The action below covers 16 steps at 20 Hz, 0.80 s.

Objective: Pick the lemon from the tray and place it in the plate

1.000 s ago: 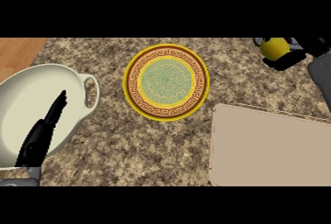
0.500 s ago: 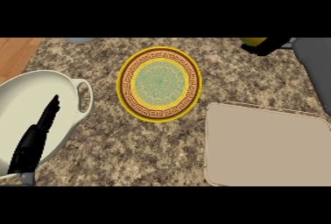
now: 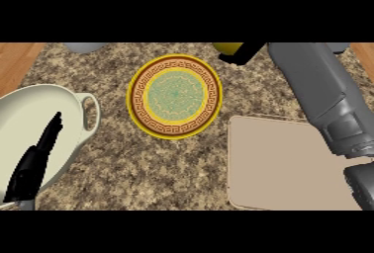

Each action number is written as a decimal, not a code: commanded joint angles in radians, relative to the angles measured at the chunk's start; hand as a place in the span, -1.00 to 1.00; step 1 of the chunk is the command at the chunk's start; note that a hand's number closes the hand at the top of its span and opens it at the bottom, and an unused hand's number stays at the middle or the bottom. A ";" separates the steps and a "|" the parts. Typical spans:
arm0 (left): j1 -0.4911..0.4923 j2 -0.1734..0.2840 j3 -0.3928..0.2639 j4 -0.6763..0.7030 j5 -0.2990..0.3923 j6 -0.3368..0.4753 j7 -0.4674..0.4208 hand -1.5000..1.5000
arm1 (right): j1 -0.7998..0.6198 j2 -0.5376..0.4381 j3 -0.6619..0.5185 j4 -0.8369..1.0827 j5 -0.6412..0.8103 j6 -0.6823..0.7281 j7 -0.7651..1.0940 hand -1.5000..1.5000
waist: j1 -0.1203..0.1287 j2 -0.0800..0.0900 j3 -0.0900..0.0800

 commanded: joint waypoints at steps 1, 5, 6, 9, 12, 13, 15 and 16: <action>0.043 0.014 0.008 -0.065 0.005 -0.023 0.018 0.00 | -0.029 0.102 0.010 -0.016 0.002 0.006 0.117 1.00 | -0.008 -0.006 0.000; 0.045 -0.040 -0.018 -0.037 -0.027 0.015 -0.010 0.00 | -0.041 0.131 0.045 0.045 0.049 0.013 0.129 1.00 | 0.002 0.001 0.000; 0.035 -0.026 0.002 -0.042 -0.006 -0.004 0.023 0.00 | -0.034 0.176 0.065 0.014 0.059 0.010 0.172 1.00 | -0.009 -0.004 0.000; 0.056 -0.039 -0.014 -0.012 -0.036 0.009 -0.039 0.00 | -0.022 0.248 0.104 0.043 0.064 -0.045 0.211 1.00 | 0.005 -0.001 -0.001; -0.017 0.004 0.019 0.007 -0.018 -0.033 -0.003 0.00 | -0.006 0.251 0.136 0.096 0.049 -0.082 0.195 1.00 | 0.024 0.007 -0.001; 0.009 -0.030 0.004 0.004 -0.023 -0.015 -0.023 0.00 | -0.035 0.251 0.144 0.112 0.064 -0.067 0.211 1.00 | 0.026 0.008 -0.001; -0.077 -0.045 -0.016 0.025 -0.048 -0.002 0.025 0.00 | -0.046 0.252 0.171 0.123 0.015 -0.033 0.223 1.00 | 0.039 0.012 -0.001; -0.014 -0.038 -0.038 -0.048 -0.040 -0.029 0.034 0.00 | -0.013 0.252 0.193 0.143 0.032 -0.057 0.195 1.00 | 0.057 0.014 0.000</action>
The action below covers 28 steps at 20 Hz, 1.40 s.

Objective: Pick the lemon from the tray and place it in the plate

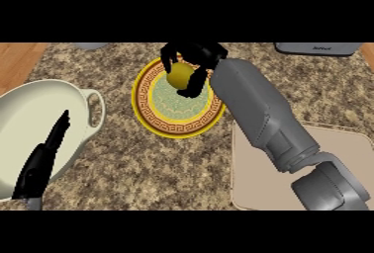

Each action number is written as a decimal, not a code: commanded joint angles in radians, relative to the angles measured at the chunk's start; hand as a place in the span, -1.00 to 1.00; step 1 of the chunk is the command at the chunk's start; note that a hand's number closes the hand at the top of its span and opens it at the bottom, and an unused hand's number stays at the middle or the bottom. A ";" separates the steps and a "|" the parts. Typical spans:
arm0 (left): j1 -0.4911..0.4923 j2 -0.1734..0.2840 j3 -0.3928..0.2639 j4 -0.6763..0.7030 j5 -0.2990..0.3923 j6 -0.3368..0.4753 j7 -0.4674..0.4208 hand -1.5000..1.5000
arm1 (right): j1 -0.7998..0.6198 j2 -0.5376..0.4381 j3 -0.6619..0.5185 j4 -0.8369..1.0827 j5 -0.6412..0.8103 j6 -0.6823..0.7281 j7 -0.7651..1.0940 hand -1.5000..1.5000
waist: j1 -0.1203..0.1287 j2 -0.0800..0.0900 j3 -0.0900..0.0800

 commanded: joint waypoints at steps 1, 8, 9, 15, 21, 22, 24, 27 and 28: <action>-0.054 0.009 0.020 0.052 0.004 -0.014 -0.014 0.00 | 0.042 0.015 0.044 0.019 -0.075 0.056 0.001 1.00 | 0.015 0.002 -0.001; 0.002 -0.037 -0.026 0.009 -0.026 0.004 -0.030 0.00 | 0.048 0.015 0.046 0.061 -0.169 -0.043 0.153 -1.00 | 0.043 0.008 0.000; -0.053 -0.035 -0.024 0.017 -0.030 0.004 0.005 0.00 | 0.068 0.015 0.064 0.042 -0.200 -0.024 0.141 -1.00 | 0.042 0.007 0.000; -0.057 -0.001 0.005 0.010 -0.010 -0.030 0.021 0.00 | 0.084 0.015 -0.049 0.015 -0.362 -0.080 0.091 -1.00 | 0.036 0.008 0.001; -0.014 -0.019 0.012 0.029 -0.026 -0.003 -0.016 0.00 | 0.049 -0.017 -0.191 0.064 -0.443 -0.121 0.133 -1.00 | -0.002 0.009 0.001; -0.033 -0.001 0.040 0.028 -0.002 -0.018 -0.008 0.00 | 0.040 -0.065 -0.221 0.055 -0.473 -0.071 0.128 -1.00 | -0.008 0.007 0.001; -0.020 -0.024 0.017 0.013 -0.025 0.005 -0.002 0.00 | 0.061 -0.081 -0.266 0.066 -0.519 -0.018 0.106 -1.00 | -0.008 0.008 0.002; -0.027 -0.005 0.022 -0.008 -0.012 -0.021 0.010 0.00 | 0.105 -0.176 -0.305 0.087 -0.552 0.079 0.037 -1.00 | 0.010 0.020 0.003; 0.011 0.006 0.025 -0.016 -0.010 -0.032 -0.020 0.00 | 0.087 -0.203 -0.316 0.090 -0.559 0.096 0.043 -1.00 | 0.020 0.019 0.003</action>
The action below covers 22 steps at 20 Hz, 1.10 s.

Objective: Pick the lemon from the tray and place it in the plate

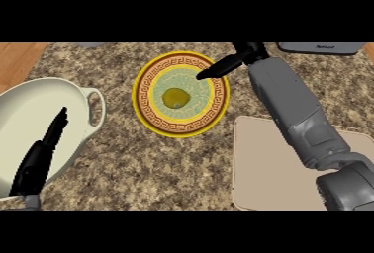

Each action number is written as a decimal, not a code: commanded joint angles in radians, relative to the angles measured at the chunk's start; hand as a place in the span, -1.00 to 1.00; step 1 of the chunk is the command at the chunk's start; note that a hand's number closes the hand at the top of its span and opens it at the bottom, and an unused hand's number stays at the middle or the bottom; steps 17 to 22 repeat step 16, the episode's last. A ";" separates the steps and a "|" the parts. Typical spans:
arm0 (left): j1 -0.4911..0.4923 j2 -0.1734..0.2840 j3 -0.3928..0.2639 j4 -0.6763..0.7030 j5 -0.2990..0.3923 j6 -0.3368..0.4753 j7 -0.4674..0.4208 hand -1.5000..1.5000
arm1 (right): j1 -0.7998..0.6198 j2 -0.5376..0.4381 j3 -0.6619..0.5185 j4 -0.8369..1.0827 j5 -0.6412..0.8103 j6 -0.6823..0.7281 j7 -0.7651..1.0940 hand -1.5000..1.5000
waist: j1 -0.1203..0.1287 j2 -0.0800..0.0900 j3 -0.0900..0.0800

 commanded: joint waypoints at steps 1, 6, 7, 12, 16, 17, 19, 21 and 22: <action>-0.002 -0.008 -0.008 -0.029 0.000 -0.003 0.016 0.00 | 0.023 -0.094 -0.058 0.019 -0.046 0.085 -0.064 -1.00 | 0.012 0.008 0.001; -0.014 0.005 0.005 -0.020 0.000 -0.009 0.013 0.00 | 0.058 -0.205 -0.061 0.025 -0.042 0.221 -0.157 -1.00 | 0.021 0.013 0.002; -0.030 -0.015 -0.021 -0.037 -0.021 0.008 0.018 0.00 | 0.049 -0.214 -0.060 0.025 -0.037 0.211 -0.164 -1.00 | 0.027 0.017 0.003; -0.030 -0.025 -0.028 -0.026 -0.014 -0.004 0.018 0.00 | 0.069 -0.290 -0.048 0.040 -0.014 0.267 -0.216 -1.00 | 0.039 0.027 0.003; -0.028 -0.014 -0.016 -0.016 -0.018 -0.003 -0.008 0.00 | 0.075 -0.309 -0.053 0.060 -0.011 0.283 -0.230 -1.00 | 0.050 0.028 0.003; -0.028 -0.014 -0.016 -0.016 -0.018 -0.003 -0.008 0.00 | 0.075 -0.309 -0.053 0.060 -0.011 0.283 -0.230 -1.00 | 0.050 0.028 0.003; -0.028 -0.014 -0.016 -0.016 -0.018 -0.003 -0.008 0.00 | 0.075 -0.309 -0.053 0.060 -0.011 0.283 -0.230 -1.00 | 0.050 0.028 0.003; -0.028 -0.014 -0.016 -0.016 -0.018 -0.003 -0.008 0.00 | 0.075 -0.309 -0.053 0.060 -0.011 0.283 -0.230 -1.00 | 0.050 0.028 0.003; -0.028 -0.014 -0.016 -0.016 -0.018 -0.003 -0.008 0.00 | 0.075 -0.309 -0.053 0.060 -0.011 0.283 -0.230 -1.00 | 0.050 0.028 0.003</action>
